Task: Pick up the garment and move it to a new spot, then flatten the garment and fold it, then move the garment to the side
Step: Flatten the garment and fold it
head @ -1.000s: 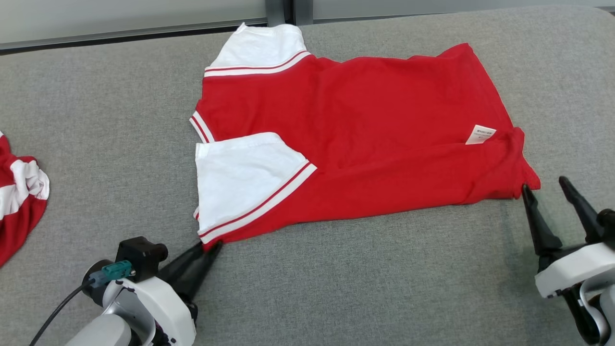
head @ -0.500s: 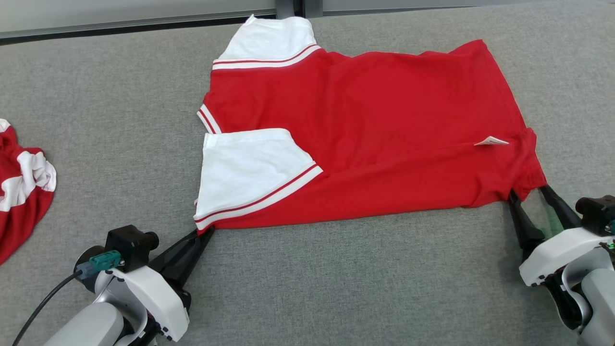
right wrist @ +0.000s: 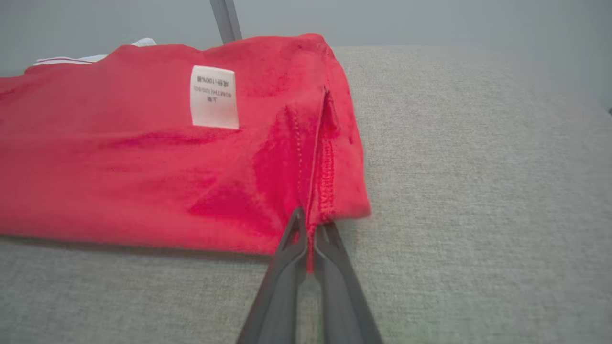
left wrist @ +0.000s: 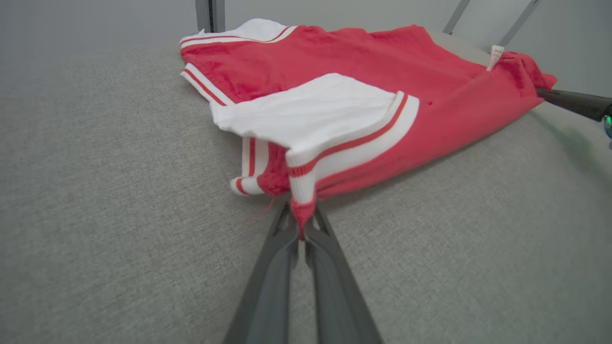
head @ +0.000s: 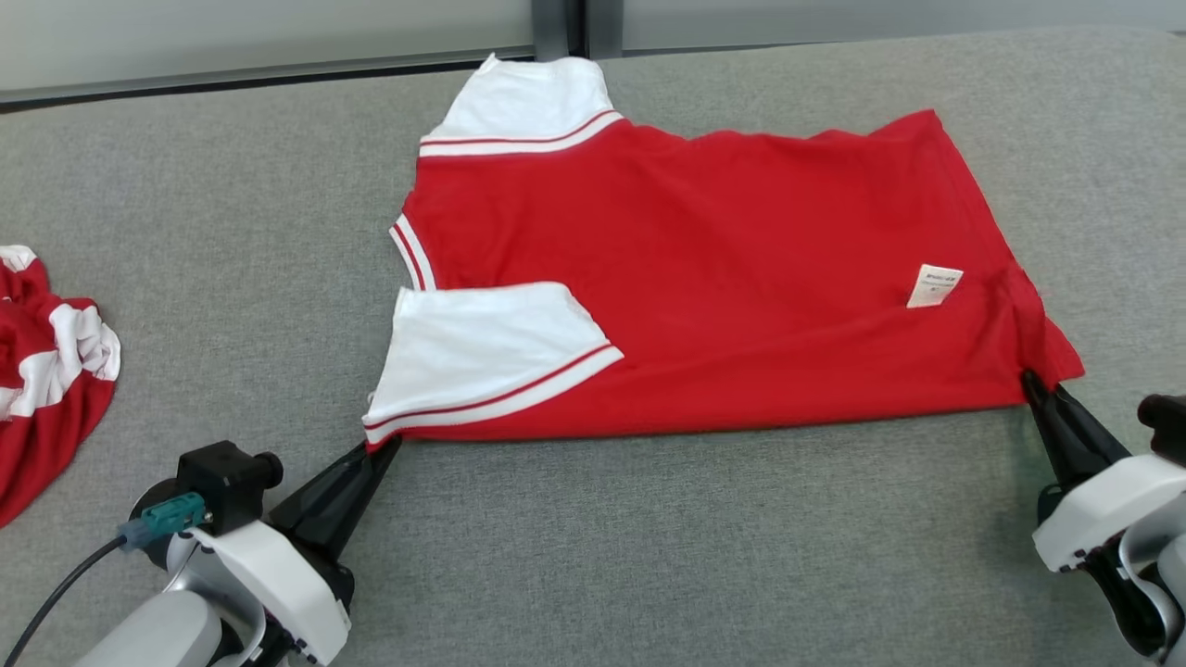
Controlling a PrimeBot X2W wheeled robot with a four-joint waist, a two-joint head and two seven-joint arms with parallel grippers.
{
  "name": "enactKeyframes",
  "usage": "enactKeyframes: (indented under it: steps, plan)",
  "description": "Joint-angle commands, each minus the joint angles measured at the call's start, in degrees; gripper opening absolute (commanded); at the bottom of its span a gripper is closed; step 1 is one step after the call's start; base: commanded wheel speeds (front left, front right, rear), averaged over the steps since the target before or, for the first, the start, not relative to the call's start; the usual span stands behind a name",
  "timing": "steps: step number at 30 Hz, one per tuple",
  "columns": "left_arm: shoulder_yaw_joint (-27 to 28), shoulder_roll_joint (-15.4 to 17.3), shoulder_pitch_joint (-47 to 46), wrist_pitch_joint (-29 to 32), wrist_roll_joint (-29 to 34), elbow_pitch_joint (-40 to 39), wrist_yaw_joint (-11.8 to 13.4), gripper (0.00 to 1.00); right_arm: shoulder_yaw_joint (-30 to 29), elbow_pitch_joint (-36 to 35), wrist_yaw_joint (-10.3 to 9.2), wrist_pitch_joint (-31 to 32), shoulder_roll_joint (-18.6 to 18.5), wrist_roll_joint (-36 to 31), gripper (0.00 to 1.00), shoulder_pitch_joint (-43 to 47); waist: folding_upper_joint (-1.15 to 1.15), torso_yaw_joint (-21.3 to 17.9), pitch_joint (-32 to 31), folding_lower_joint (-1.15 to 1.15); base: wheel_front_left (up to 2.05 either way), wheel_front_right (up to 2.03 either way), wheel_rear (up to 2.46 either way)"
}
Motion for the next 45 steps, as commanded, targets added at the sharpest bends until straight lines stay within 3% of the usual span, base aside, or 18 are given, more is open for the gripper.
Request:
enactKeyframes:
  steps: [1,8,16,26,27,28,29,32,37,40,45]
  plan:
    - [0.46,0.87,0.9,-0.45,-0.32,-0.62,0.03,0.0,0.04,-0.47,-0.16,-0.28,-1.23,0.86,0.0,1.13,0.0,-0.44,-0.68,0.0,0.0,0.0,0.0]
    - [0.29,3.63,6.48,0.11,-1.51,-6.43,2.02,0.0,-0.16,-3.28,-0.17,0.11,-3.88,3.28,0.0,5.31,0.0,-1.27,-2.66,0.0,0.0,0.0,0.0]
    - [-1.04,7.65,18.4,3.05,-5.11,-17.71,7.45,0.0,-1.38,-7.31,-0.17,2.23,-7.38,4.67,0.0,13.09,0.0,-1.47,-3.8,0.0,0.0,0.0,0.0]
    - [-2.45,8.89,24.12,7.47,-10.01,-24.57,10.21,0.0,-5.76,-12.56,-0.17,7.5,-8.81,6.33,0.0,20.42,0.0,-0.29,-4.57,0.0,0.0,0.0,0.0]
    - [-2.27,8.43,24.26,8.36,-10.85,-24.34,11.28,0.25,-7.61,-13.45,-0.17,8.43,-8.21,7.26,0.37,21.42,0.0,-0.12,-4.9,0.0,0.0,0.0,0.0]
    - [-2.32,8.31,24.38,8.86,-11.28,-24.17,11.71,0.82,-8.1,-14.27,-0.17,9.16,-8.0,7.65,1.0,22.22,0.0,-0.07,-5.05,0.0,0.0,0.0,0.0]
    - [-2.33,8.11,24.51,9.28,-11.61,-24.05,12.1,1.0,-8.89,-14.98,-0.17,9.76,-8.11,7.93,1.0,22.91,0.0,-0.02,-5.19,0.0,0.0,0.0,0.0]
    - [-2.47,8.04,24.64,10.32,-12.02,-24.43,12.98,1.0,-11.79,-17.03,-0.14,11.99,-8.76,8.14,1.0,25.36,0.0,-0.03,-5.41,0.0,0.0,0.0,0.0]
    - [0.67,10.91,21.14,10.92,-11.92,-27.11,13.76,1.0,-17.72,-22.01,-0.11,14.51,-8.3,4.06,1.0,27.26,0.0,-0.28,-4.86,0.0,0.0,0.0,0.0]
    - [3.66,13.4,15.26,10.92,-8.92,-28.29,13.12,1.0,-20.53,-25.44,-0.1,13.78,-6.4,-1.15,1.0,25.41,0.0,-0.37,-3.85,0.0,0.0,0.0,0.0]
    - [6.06,11.5,-1.35,14.83,-6.2,-23.99,9.71,1.0,-21.83,-29.76,-0.1,11.69,-1.73,-9.05,1.0,20.11,0.0,-0.88,-0.12,0.0,0.0,0.0,0.0]
